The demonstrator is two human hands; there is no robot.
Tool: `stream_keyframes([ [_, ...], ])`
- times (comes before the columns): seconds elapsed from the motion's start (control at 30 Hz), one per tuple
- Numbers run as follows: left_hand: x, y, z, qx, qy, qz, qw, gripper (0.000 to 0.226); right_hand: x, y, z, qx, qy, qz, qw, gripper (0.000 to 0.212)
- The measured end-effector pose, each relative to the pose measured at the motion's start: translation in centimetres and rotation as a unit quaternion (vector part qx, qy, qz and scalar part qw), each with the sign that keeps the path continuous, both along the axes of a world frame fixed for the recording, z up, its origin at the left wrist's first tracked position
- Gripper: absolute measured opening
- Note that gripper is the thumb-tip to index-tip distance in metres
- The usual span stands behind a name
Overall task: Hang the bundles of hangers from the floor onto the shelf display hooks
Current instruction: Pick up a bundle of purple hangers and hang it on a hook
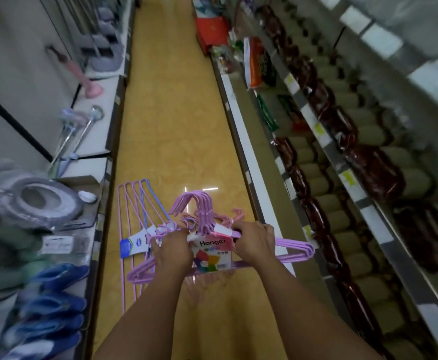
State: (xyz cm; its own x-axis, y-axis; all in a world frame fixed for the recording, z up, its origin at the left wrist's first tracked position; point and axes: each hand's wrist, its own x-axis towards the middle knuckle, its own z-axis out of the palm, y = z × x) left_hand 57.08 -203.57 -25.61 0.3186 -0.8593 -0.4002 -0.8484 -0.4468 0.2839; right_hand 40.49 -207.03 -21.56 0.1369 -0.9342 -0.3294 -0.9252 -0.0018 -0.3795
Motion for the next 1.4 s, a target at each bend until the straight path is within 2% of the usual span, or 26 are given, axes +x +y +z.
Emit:
stream_keyframes([
  [0.1, 2.3, 0.9, 3.2, -0.058, 0.047, 0.013, 0.997, 0.044, 1.9, 0.2, 3.3, 0.000, -0.003, 0.045, 0.999, 0.018],
  [0.23, 4.6, 1.9, 7.0, -0.100, 0.045, -0.002, 0.994, 0.024, 4.4, 0.7, 6.2, -0.038, 0.068, 0.108, 0.991, 0.021],
  [0.37, 7.0, 3.1, 8.4, -0.127, 0.054, 0.013, 0.990, 0.014, 7.1, 1.5, 6.7, -0.087, 0.069, 0.117, 0.987, 0.021],
  [0.5, 9.1, 6.2, 8.5, -0.132, 0.050, 0.059, 0.988, 0.014, 10.2, 2.2, 7.0, -0.095, 0.104, 0.200, 0.970, 0.034],
  [0.63, 10.3, 10.1, 8.9, -0.141, 0.051, 0.162, 0.975, 0.019, 13.1, 3.1, 7.5, -0.101, 0.124, 0.304, 0.939, 0.043],
  [0.73, 10.5, 13.5, 9.7, -0.148, 0.037, 0.246, 0.957, 0.029, 14.9, 4.4, 8.2, -0.124, 0.114, 0.378, 0.910, 0.043],
  [1.0, 7.9, 22.4, 11.7, -0.171, -0.019, 0.403, 0.899, 0.031, 16.8, 10.4, 9.8, -0.157, 0.064, 0.503, 0.848, 0.038],
  [1.27, 3.8, 34.8, 13.3, -0.138, -0.077, 0.540, 0.827, 0.026, 17.3, 21.3, 11.0, -0.135, 0.059, 0.645, 0.750, 0.031],
  [1.4, 1.0, 41.6, 14.0, -0.129, -0.099, 0.600, 0.783, 0.033, 17.1, 27.9, 11.9, -0.120, 0.054, 0.701, 0.701, 0.035],
])
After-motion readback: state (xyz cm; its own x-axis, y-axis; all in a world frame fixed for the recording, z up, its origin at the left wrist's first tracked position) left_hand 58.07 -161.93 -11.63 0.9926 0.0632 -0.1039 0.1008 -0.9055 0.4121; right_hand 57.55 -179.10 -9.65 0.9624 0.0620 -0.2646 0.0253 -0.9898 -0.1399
